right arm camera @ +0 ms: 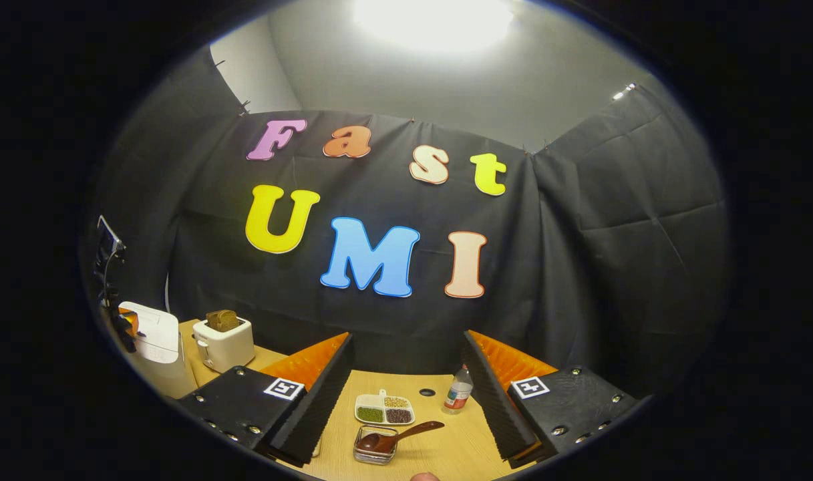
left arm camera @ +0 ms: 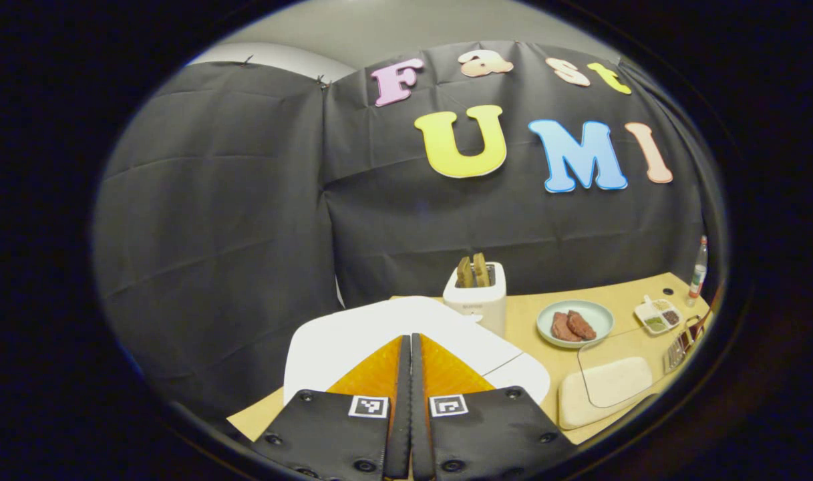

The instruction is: Close the left gripper, press the button to open the rice cooker; take a wooden spoon from the chopstick holder with the right hand, scoop a spoonful of rice and pour it into the rice cooker, then put the wooden spoon back into the chopstick holder.

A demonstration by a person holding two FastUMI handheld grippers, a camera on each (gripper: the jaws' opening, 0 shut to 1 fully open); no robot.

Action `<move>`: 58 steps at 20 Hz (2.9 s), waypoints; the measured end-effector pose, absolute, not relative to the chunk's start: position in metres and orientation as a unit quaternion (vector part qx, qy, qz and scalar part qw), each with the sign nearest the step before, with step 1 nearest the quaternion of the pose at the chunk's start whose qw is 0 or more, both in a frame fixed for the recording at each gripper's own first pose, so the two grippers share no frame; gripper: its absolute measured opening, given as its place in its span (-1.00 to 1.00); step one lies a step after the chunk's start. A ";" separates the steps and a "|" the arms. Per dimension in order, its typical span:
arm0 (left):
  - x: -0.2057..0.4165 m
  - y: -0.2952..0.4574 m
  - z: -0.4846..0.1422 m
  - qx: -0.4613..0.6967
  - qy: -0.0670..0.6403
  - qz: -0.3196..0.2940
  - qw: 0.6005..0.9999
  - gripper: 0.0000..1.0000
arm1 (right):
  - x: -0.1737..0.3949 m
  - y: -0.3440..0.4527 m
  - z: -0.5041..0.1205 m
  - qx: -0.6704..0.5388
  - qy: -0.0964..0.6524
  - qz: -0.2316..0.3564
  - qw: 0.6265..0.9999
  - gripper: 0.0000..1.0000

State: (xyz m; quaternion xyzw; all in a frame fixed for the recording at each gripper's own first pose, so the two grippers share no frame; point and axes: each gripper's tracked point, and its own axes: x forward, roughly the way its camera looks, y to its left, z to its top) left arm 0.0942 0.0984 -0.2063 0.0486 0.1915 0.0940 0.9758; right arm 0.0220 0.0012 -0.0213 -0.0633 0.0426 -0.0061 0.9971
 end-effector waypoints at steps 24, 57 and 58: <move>0.091 0.112 -0.150 0.040 0.136 0.137 0.980 -0.82 | 0.011 -0.034 -0.044 -0.035 0.055 -0.013 0.998 0.94; -0.013 0.048 0.008 0.048 0.003 0.106 0.993 0.89 | 0.088 -0.056 -0.288 0.137 0.289 -0.008 0.947 0.96; -0.017 0.051 0.008 0.050 0.005 0.110 0.993 0.87 | 0.087 -0.054 -0.295 0.138 0.296 -0.005 0.945 0.96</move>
